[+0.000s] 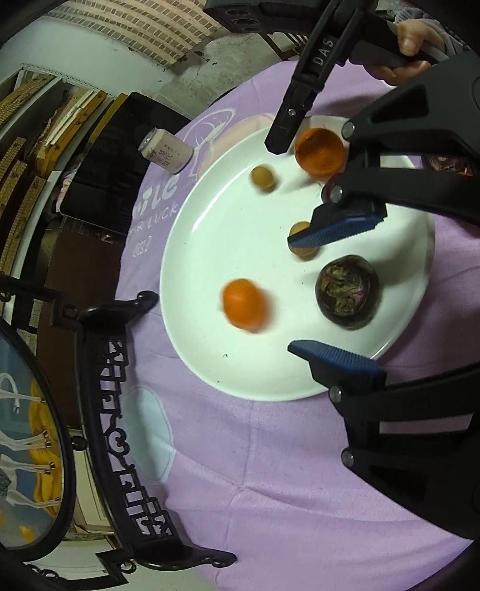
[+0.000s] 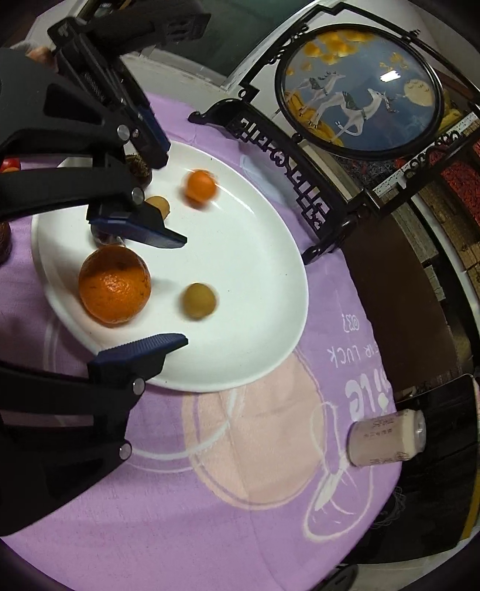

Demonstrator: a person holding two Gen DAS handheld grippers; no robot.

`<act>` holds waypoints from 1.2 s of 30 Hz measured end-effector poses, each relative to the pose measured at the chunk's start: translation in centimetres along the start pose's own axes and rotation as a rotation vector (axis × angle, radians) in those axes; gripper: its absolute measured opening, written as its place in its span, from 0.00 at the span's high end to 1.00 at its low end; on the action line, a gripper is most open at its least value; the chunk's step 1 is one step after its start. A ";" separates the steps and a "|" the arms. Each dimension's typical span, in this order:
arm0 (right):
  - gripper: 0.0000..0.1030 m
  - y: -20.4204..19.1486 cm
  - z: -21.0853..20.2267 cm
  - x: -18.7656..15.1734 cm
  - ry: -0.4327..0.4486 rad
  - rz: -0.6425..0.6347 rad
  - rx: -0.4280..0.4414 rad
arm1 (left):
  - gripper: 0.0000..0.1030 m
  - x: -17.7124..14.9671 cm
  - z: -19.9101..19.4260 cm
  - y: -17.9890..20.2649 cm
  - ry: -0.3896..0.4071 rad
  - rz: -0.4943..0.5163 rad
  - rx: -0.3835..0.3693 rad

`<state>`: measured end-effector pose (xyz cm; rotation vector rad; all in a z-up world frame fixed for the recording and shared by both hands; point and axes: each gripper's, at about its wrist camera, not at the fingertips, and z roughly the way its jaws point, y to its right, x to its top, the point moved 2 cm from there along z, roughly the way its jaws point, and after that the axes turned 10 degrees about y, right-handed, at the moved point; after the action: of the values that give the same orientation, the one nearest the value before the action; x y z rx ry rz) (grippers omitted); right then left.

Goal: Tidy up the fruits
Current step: 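Carry the orange and yellow fruit over the plate and open both tools, then grasp another orange with the left tool while the right tool returns to the pile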

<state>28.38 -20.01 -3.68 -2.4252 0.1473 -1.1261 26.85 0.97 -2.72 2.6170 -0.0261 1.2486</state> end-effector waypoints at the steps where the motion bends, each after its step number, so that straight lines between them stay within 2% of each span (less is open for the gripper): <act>1: 0.53 -0.2 -0.4 0.1 0.014 -0.009 0.001 | 0.48 0.0 -0.2 0.1 0.003 0.002 0.001; 9: 0.53 -1.9 -4.9 -0.5 0.050 -0.052 0.016 | 0.47 -1.5 -3.9 0.4 0.024 0.026 0.031; 18: 0.49 -2.0 -9.2 -5.4 0.011 -0.062 0.037 | 0.45 -6.0 -8.2 0.5 0.008 0.035 0.018; 21: 0.46 -1.7 -10.3 -6.5 0.005 -0.065 0.039 | 0.35 -7.2 -9.2 1.5 0.007 0.069 0.004; 32: 0.44 -0.1 -11.1 -6.6 -0.012 -0.005 0.045 | 0.34 -9.4 -7.8 5.5 -0.047 0.228 -0.046; 36: 0.44 0.1 -11.1 -6.7 -0.017 0.005 0.042 | 0.34 -9.9 -6.9 5.7 -0.060 0.262 -0.025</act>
<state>15.72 -22.19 -2.19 -2.3958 0.1223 -1.0951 14.59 -3.90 -4.97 2.6940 -0.4045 1.2379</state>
